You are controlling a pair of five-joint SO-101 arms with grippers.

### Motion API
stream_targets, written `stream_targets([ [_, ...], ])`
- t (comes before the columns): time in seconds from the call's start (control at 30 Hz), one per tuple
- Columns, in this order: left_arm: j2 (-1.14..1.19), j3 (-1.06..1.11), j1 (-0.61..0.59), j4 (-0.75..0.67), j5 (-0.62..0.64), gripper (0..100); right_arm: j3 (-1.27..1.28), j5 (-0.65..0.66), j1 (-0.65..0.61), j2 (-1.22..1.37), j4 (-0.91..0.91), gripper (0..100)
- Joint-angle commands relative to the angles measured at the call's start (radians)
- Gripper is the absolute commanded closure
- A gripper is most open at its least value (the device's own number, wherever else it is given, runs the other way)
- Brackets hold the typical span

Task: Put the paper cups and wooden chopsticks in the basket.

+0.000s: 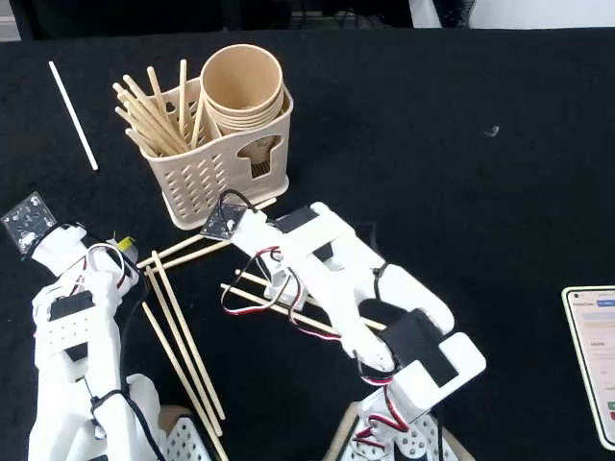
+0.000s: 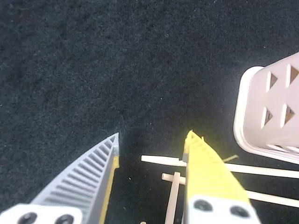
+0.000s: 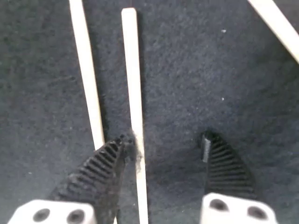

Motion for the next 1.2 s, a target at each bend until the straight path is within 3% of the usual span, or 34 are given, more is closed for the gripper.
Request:
stream_targets([
  [0.0, -0.018, -0.012, -0.010, -0.011, 0.002, 77, -0.007, -0.005, 0.003, 0.031, -0.020, 77.5],
  [0.2, -0.018, -0.012, -0.010, -0.011, 0.002, 77, -0.031, -0.006, 0.003, 0.008, 0.017, 99.1],
  [0.47, -0.018, -0.012, -0.010, -0.014, 0.002, 77, -0.012, -0.023, -0.043, -0.147, 0.146, 87.7],
  [0.83, -0.018, -0.012, -0.010, -0.012, 0.002, 77, 0.068, -0.034, -0.104, -0.182, 0.077, 65.9],
  [1.0, -0.018, -0.012, -0.010, -0.012, 0.002, 77, 0.087, -0.029, -0.055, -0.082, -0.080, 65.2],
  [1.17, -0.018, -0.012, -0.010, -0.011, 0.002, 77, 0.047, -0.032, -0.046, -0.013, -0.037, 68.9],
])
